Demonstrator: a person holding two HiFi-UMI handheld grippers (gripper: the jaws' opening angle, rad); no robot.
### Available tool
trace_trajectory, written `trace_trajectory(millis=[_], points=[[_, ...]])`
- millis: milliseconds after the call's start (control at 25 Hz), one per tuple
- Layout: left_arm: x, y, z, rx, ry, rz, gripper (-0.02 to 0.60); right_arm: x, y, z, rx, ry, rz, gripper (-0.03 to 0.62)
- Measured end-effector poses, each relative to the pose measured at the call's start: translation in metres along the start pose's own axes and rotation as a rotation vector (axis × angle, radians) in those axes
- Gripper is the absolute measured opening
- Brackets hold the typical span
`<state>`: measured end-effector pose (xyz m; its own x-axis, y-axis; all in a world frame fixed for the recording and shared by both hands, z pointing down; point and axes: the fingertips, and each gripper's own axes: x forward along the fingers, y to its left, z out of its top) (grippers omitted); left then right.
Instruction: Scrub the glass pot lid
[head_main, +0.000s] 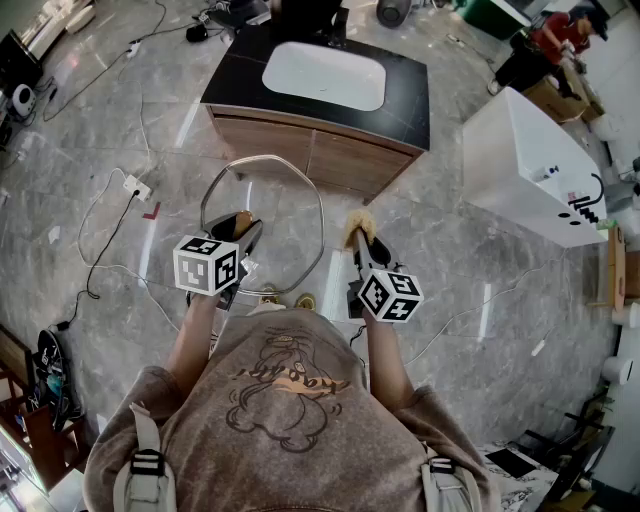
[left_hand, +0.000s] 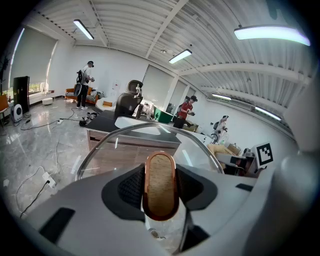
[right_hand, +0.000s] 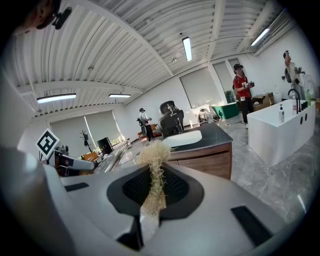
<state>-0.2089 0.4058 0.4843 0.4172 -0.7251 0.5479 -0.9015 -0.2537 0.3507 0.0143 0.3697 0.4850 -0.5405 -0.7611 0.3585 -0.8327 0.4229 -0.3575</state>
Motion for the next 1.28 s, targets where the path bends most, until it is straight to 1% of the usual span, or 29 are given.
trace_trajectory(millis=[280, 640, 760, 1080, 1280], points=[[0.002, 0.008, 0.007, 0.014, 0.009, -0.018, 0.178, 0.005, 0.006, 0.004, 0.007, -0.033, -0.010, 0.052], [0.009, 0.021, 0.004, 0.077, 0.044, -0.071, 0.178, 0.001, 0.002, -0.008, 0.037, -0.064, -0.091, 0.052], [0.011, 0.025, 0.000, 0.082, 0.060, -0.083, 0.178, 0.001, 0.002, -0.011, 0.045, -0.070, -0.112, 0.052], [0.031, 0.031, 0.009, 0.088, 0.067, -0.105, 0.178, 0.016, -0.012, -0.001, 0.043, -0.084, -0.141, 0.052], [0.051, 0.039, 0.023, 0.093, 0.067, -0.108, 0.178, 0.037, -0.022, 0.011, 0.032, -0.089, -0.137, 0.052]])
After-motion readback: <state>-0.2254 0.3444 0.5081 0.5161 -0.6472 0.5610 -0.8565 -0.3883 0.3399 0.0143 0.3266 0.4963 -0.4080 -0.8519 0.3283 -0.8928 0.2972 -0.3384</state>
